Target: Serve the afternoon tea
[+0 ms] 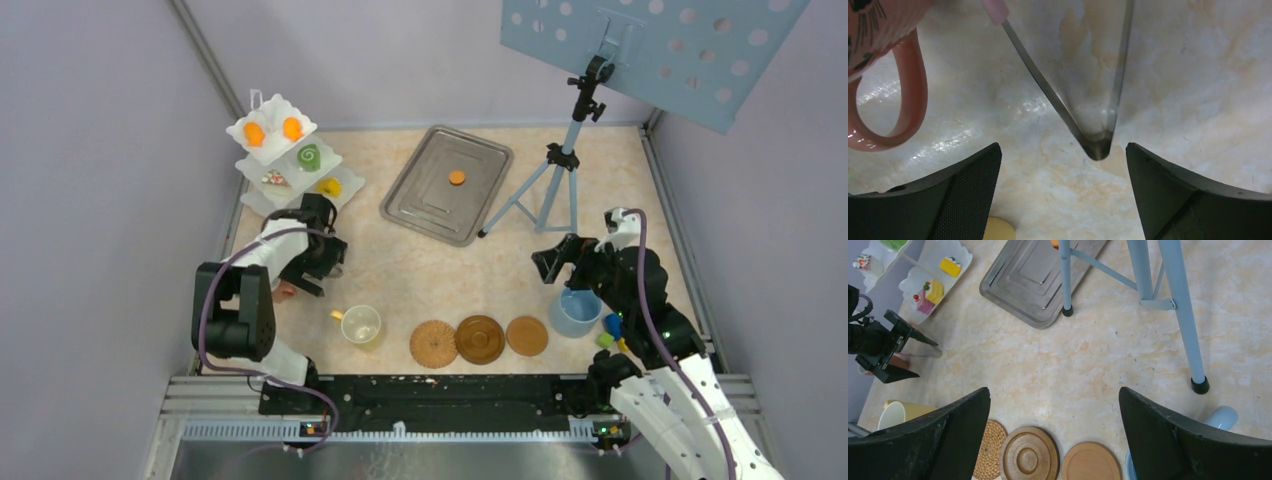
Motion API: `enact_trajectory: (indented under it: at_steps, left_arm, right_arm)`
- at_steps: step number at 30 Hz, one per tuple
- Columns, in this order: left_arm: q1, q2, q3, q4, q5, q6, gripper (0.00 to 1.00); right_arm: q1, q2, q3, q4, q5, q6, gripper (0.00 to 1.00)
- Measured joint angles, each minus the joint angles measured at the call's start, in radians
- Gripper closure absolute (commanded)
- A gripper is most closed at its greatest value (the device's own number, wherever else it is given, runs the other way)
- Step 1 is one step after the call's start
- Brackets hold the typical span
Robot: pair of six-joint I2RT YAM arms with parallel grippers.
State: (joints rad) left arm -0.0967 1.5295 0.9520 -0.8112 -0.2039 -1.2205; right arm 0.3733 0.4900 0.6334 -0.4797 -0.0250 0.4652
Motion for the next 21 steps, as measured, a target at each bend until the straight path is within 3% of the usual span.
enact_trajectory:
  at_steps: [7,12,21]
  left_arm:
    - [0.027,0.116,0.029,0.010,-0.076,-0.095,0.02]
    - [0.066,0.170,0.084,0.026,-0.087,-0.100,0.08]
    - [0.078,0.177,0.093,0.037,-0.129,-0.088,0.33]
  right_arm:
    - [0.000,0.000,0.000,0.000,0.000,0.000,0.02]
    - [0.000,0.003,0.000,0.000,0.000,0.000,0.02]
    - [0.000,0.018,0.000,0.000,0.000,0.000,0.02]
